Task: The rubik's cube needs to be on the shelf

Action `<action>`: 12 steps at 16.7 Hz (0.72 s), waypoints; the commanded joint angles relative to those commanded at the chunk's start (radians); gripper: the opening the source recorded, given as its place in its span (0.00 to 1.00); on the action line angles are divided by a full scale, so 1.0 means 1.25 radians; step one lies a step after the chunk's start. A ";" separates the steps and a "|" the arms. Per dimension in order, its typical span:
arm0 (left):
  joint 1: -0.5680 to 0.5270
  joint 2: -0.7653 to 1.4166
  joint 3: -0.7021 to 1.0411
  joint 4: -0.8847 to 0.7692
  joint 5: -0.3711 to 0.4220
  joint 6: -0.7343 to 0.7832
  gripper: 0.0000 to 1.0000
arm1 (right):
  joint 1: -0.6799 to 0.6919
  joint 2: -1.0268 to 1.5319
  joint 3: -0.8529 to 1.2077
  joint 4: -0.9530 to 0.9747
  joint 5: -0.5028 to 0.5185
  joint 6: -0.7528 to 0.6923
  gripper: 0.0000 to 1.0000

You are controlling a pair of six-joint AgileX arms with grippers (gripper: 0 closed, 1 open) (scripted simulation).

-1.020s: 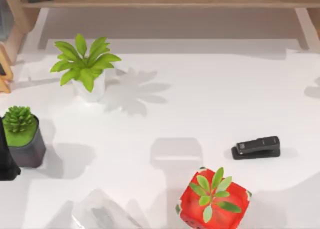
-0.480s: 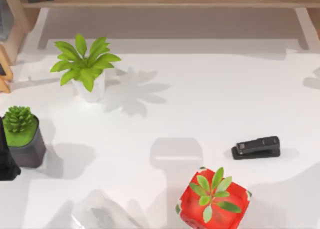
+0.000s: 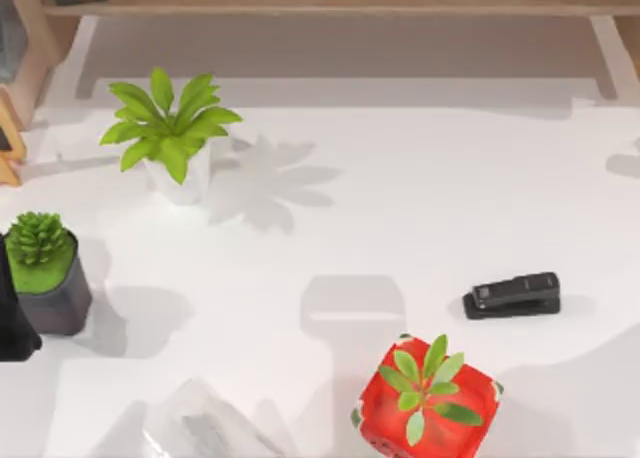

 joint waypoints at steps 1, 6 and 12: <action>0.000 0.000 0.000 0.000 0.000 0.000 1.00 | 0.000 0.000 0.000 0.000 0.000 0.000 0.55; 0.000 0.000 0.000 0.000 0.000 0.000 1.00 | 0.000 0.000 0.000 0.000 0.000 0.000 0.17; 0.000 0.000 0.000 0.000 0.000 0.000 1.00 | 0.000 0.000 0.000 0.000 0.000 0.000 0.00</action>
